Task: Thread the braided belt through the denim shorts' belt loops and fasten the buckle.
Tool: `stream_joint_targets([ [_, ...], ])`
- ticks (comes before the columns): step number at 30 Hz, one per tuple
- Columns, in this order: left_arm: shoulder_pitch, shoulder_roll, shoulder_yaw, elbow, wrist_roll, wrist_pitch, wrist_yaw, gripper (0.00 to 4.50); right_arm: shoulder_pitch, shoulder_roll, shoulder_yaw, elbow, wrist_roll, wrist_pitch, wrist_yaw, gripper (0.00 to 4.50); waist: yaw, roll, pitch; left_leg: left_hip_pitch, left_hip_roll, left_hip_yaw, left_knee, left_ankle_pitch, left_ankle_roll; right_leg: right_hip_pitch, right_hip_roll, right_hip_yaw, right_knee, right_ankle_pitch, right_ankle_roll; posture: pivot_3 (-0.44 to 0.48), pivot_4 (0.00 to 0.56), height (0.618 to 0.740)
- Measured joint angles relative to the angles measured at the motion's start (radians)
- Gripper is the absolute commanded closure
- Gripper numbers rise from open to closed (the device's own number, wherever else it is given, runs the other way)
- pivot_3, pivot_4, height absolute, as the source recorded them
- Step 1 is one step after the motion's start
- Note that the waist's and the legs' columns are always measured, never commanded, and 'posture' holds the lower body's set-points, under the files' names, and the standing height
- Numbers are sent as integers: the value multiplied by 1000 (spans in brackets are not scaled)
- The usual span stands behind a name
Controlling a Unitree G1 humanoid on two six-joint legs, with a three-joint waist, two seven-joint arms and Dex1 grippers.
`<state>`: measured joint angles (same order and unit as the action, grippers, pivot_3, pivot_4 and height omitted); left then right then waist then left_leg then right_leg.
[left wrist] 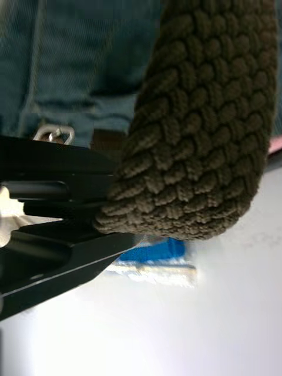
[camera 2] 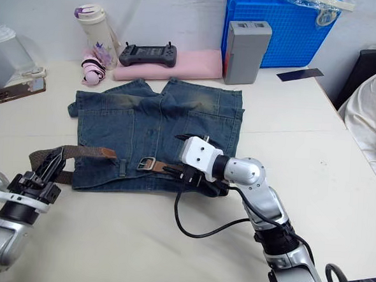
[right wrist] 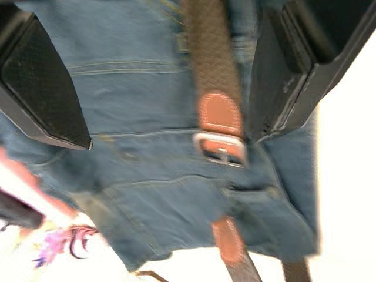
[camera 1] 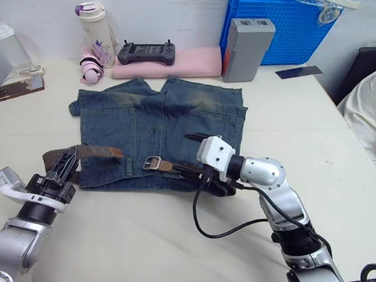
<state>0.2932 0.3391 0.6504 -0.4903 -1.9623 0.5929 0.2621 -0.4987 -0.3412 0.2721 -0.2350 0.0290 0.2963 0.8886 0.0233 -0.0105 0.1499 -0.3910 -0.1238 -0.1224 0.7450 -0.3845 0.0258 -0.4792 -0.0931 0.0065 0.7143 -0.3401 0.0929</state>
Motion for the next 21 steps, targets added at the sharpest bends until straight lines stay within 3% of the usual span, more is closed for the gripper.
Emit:
stream_joint_targets([
  [12,62,48,56,126,0,140,-63,4500,13,-22,0,-47,76,119,14,34,0,0,0,0,0,-1,-5,0,0,0,0,0,-5,0,0,0,150,676],
  [21,91,164,30,195,0,224,-67,4500,26,-57,-5,-78,99,164,10,34,0,0,0,2,1,-1,-9,0,0,1,0,0,-7,0,0,0,150,676],
])
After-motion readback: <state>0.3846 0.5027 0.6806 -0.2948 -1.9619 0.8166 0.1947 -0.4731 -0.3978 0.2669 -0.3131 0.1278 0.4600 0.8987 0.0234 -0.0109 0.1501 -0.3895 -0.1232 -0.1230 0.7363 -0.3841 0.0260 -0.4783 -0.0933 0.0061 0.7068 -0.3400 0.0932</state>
